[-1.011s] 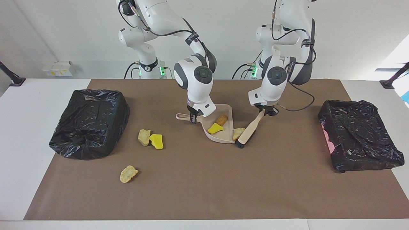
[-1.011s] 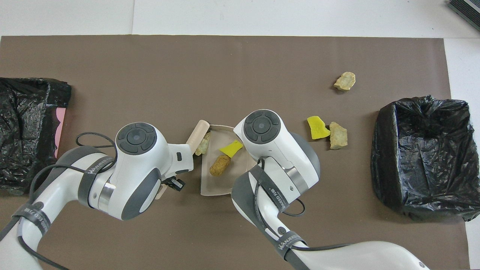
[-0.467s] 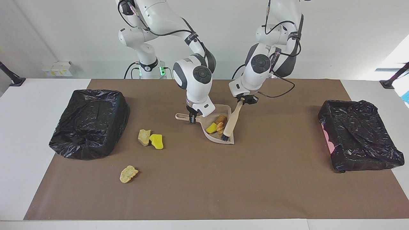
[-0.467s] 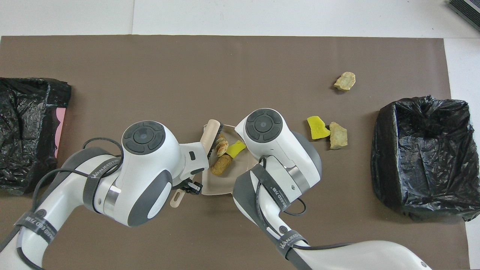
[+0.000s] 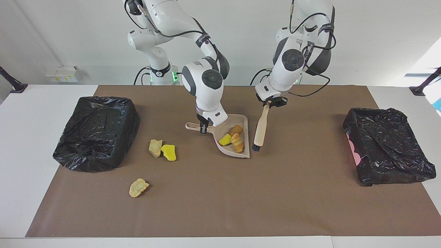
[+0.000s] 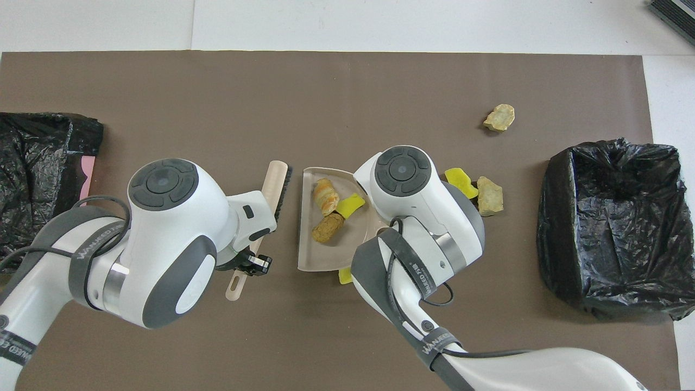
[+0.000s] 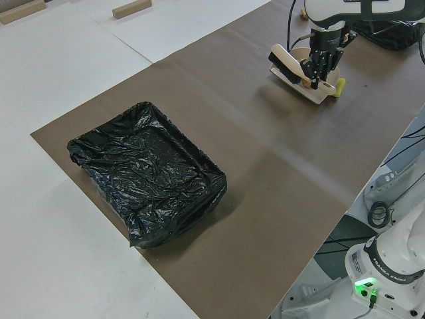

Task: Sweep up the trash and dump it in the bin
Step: 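Carry the loaded dustpan with the right gripper over the nearby bin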

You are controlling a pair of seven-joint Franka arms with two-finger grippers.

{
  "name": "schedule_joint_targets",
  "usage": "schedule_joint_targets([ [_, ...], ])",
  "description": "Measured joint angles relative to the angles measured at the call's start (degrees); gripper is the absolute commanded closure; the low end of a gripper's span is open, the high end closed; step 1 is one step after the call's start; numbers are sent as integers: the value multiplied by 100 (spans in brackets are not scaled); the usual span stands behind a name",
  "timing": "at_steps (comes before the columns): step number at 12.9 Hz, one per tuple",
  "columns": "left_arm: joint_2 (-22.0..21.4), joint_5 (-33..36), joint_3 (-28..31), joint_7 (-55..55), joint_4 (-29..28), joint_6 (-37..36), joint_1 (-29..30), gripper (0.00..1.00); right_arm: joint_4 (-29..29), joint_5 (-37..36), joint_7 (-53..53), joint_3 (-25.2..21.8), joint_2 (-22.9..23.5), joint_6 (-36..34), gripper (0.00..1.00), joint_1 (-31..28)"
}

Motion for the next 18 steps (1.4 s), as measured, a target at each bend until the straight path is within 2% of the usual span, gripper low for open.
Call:
schedule_joint_targets([
  [3,-100,0,-49,-708,-175,-6,-6,100,134,0,-289,-1,-145,-44,100,-236],
  [6,-355,-9,-114,-1206,-607,154,-94,100,455,1,-785,-3,-248,-401,100,-579],
  [10,-460,-246,-203,-2065,-1087,707,-715,100,761,2,-1694,-7,-317,-792,100,-1249],
  [15,-520,-594,-1106,-3170,-1615,980,-893,100,998,-26,-2948,-58,-396,-1105,100,-2331],
  [18,-747,-886,-1540,-3565,-1870,1215,-905,100,1012,-181,-3356,-76,-530,-1116,100,-2892],
])
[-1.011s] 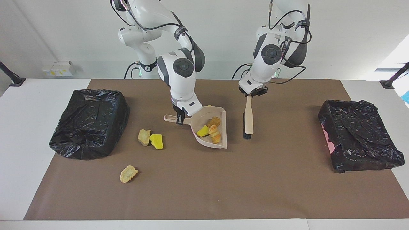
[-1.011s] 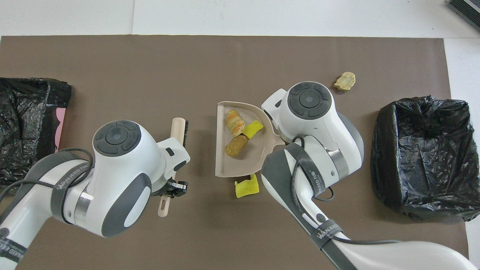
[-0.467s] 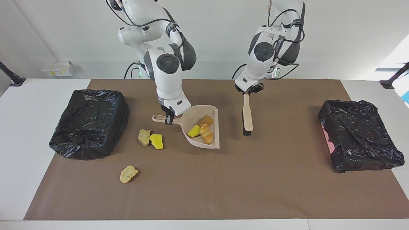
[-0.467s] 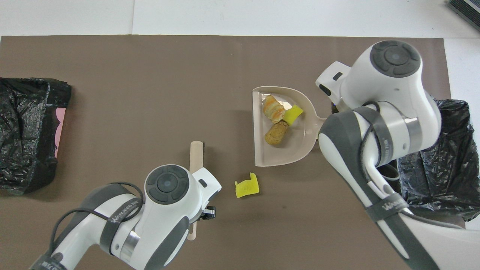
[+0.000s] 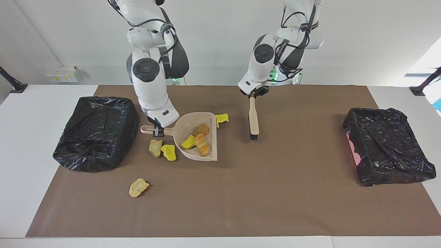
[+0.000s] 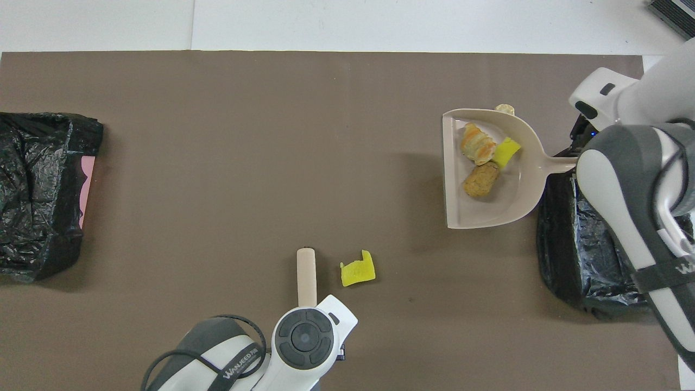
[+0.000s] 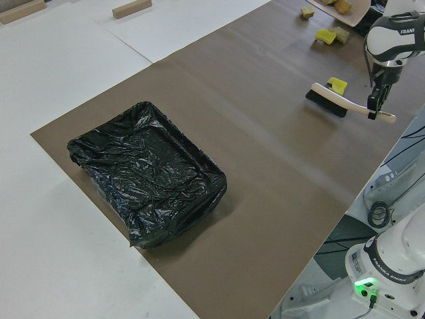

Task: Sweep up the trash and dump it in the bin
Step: 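Carry the loaded dustpan with the right gripper over the nearby bin, then tip the dustpan with the right gripper to dump debris into the bin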

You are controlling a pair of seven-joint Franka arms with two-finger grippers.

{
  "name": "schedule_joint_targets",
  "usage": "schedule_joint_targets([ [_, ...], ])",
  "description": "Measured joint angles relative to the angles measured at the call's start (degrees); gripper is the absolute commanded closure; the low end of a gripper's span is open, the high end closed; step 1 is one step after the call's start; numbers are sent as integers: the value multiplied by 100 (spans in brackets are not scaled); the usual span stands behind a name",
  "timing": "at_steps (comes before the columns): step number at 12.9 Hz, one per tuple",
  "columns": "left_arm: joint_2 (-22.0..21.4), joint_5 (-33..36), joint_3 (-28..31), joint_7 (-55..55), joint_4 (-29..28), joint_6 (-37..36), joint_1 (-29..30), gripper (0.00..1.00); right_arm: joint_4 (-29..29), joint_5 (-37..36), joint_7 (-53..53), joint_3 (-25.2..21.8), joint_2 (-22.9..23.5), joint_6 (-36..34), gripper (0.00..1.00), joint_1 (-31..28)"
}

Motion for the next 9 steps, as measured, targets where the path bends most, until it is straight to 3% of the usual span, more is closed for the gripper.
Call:
schedule_joint_targets([
  [5,-176,-220,-127,-28,-221,206,-14,100,2,-742,-999,-8,-110,-2,100,-779],
  [9,-176,-262,-185,-11,-340,383,-24,100,2,-1401,-1756,-18,-120,212,100,-1727],
])
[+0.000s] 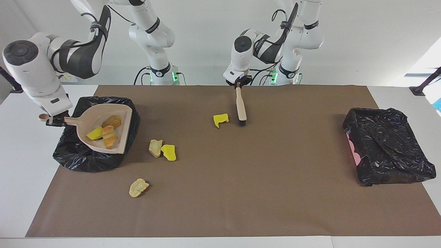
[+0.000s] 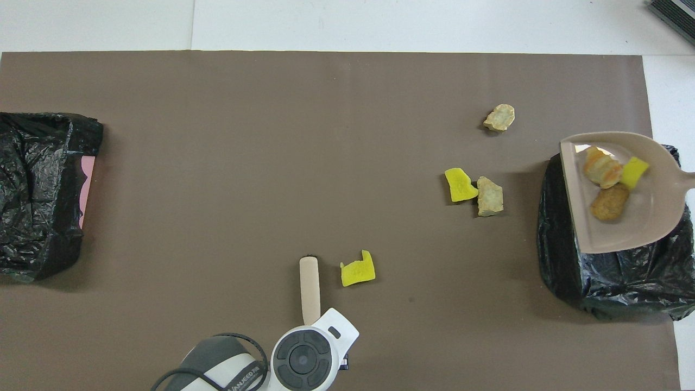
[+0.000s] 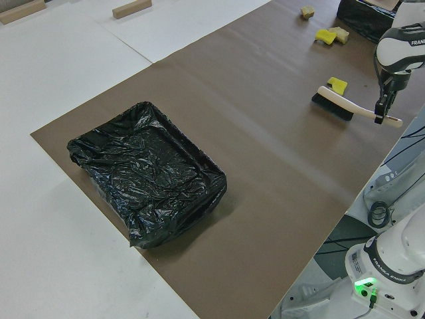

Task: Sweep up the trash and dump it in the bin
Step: 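Tip the dustpan with the right gripper to dump debris into the bin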

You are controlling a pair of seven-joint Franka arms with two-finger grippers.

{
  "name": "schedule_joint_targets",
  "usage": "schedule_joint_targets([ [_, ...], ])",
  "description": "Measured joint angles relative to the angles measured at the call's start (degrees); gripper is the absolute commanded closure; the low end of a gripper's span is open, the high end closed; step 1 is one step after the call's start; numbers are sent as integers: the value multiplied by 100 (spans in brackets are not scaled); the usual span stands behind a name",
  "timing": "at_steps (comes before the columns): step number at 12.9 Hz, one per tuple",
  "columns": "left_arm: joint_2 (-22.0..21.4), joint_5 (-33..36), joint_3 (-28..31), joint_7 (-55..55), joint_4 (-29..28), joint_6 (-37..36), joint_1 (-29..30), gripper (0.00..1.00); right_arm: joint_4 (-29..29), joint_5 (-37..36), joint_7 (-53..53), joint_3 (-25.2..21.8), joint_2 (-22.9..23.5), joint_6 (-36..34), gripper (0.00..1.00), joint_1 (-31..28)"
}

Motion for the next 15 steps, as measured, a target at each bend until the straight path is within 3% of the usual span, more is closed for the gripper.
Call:
schedule_joint_targets([
  [4,0,-3,-42,98,-24,2,-10,100,-78,-790,-38,-5,-118,5,100,-503],
  [5,0,-3,-43,115,-35,2,-10,90,-150,-1012,3,-6,-169,5,100,-541],
  [6,0,-3,-43,146,-43,2,-10,41,-295,-1297,181,5,-259,5,100,-523],
  [7,2,-3,-43,214,-45,0,-10,32,-504,-1536,428,35,-375,11,100,-457],
  [8,4,-3,-42,285,-44,-1,-10,6,-784,-1699,705,56,-523,59,100,-335],
  [9,4,-3,-40,323,-44,-1,-10,0,-1059,-1843,955,72,-671,138,100,-228],
  [11,4,-4,-28,341,-32,-11,-10,0,-1405,-2147,1216,90,-884,292,100,-184],
  [15,0,-5,341,372,274,-27,-8,0,-1494,-2470,1122,25,-1196,592,100,-622],
])
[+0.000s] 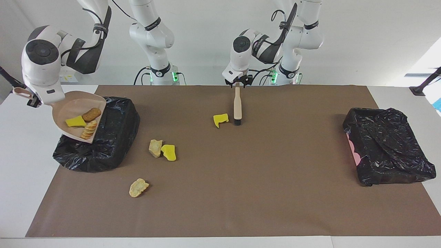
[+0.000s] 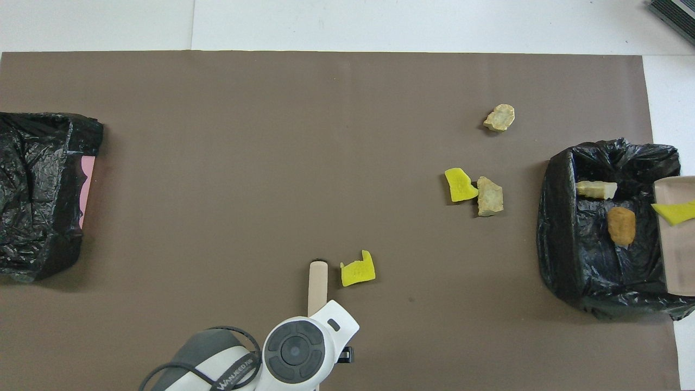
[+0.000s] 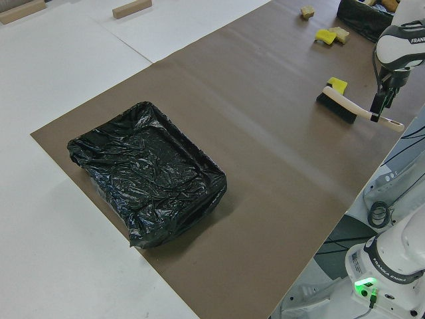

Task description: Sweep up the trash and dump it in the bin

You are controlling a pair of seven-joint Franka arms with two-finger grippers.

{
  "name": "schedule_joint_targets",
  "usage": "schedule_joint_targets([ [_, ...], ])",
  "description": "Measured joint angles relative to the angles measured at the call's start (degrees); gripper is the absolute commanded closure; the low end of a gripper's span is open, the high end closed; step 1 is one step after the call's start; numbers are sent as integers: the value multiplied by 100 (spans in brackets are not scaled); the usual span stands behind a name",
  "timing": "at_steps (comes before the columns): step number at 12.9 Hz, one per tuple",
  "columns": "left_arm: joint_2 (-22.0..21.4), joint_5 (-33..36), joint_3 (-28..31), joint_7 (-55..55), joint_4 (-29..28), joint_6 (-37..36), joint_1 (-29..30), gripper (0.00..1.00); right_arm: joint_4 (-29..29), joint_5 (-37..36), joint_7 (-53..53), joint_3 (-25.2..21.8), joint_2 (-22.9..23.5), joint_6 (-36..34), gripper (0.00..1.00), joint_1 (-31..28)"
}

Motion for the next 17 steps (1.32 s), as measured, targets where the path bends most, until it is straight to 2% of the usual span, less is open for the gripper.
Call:
schedule_joint_targets([
  [3,2,386,887,437,639,-27,5,0,-140,-3,-31,25,-258,-30,100,97],
  [7,3,1375,1643,1196,1530,-633,13,0,-398,-136,416,66,-405,-406,100,746],
  [11,10,1551,2779,2808,2584,-1656,78,0,-407,-550,395,12,-576,-338,100,396],
  [14,39,1584,3120,3827,3393,-2328,594,0,-421,-474,363,41,-701,-337,100,406],
  [17,273,1928,3230,4404,4305,-3141,848,0,-437,-35,367,91,-714,-415,100,811],
])
